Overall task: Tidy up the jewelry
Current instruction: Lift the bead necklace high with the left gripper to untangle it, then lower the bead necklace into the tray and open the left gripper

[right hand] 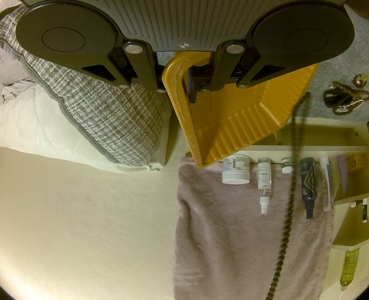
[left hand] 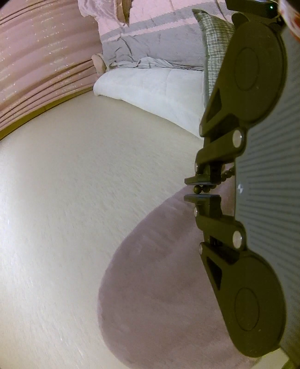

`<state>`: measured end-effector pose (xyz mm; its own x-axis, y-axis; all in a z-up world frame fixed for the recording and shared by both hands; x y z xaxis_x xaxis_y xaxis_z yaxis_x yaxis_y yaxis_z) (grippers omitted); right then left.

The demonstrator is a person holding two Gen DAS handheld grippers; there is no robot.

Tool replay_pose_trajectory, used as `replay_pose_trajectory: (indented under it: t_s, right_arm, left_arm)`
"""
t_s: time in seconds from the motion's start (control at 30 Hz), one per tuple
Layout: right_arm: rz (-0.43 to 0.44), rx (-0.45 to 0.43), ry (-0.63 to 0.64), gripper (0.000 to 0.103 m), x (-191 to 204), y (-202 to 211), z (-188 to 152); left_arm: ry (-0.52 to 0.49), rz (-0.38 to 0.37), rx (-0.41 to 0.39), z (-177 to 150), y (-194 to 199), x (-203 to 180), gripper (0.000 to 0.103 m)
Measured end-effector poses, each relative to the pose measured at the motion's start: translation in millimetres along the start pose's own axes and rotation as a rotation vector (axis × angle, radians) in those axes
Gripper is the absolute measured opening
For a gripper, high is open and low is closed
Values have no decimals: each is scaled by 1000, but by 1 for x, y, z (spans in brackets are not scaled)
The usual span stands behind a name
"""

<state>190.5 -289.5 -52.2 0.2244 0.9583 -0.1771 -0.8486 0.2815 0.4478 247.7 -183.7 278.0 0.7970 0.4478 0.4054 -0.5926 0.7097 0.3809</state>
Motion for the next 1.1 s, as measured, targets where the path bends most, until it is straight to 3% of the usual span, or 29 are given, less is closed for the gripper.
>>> replay_pose_trajectory:
  t_s: [0.2, 0.47, 0.77, 0.9, 1.1]
  right_arm:
    - [1, 3, -4, 7, 0, -2, -1]
    - [1, 6, -9, 7, -1, -2, -2]
    - [0, 14, -13, 7, -2, -2, -3]
    - [-2, 14, -12, 7, -2, -1, -3]
    - [-2, 16, -14, 7, -2, -2, -3]
  left_arm:
    - [-14, -44, 59, -18, -19, -13, 6]
    - [-122, -192, 229, -83, -56, -52, 6]
    - [-236, -266, 354, -147, -87, -90, 7]
    - [-302, -303, 395, -173, -97, -108, 7]
    - [-285, -354, 424, -200, -114, -122, 7]
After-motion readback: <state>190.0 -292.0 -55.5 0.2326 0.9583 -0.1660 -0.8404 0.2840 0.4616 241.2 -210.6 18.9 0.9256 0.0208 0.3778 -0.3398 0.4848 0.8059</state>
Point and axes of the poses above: each gripper's, at about its wrist camera, not at the fingertips, and y roughly against the way its jaws point, x to its left, z to its top, the point moved 10 cm from there along -y, roughly the way its jaws point, and after that the axes turned 14 degrees about -z, right-handed, at the moved point
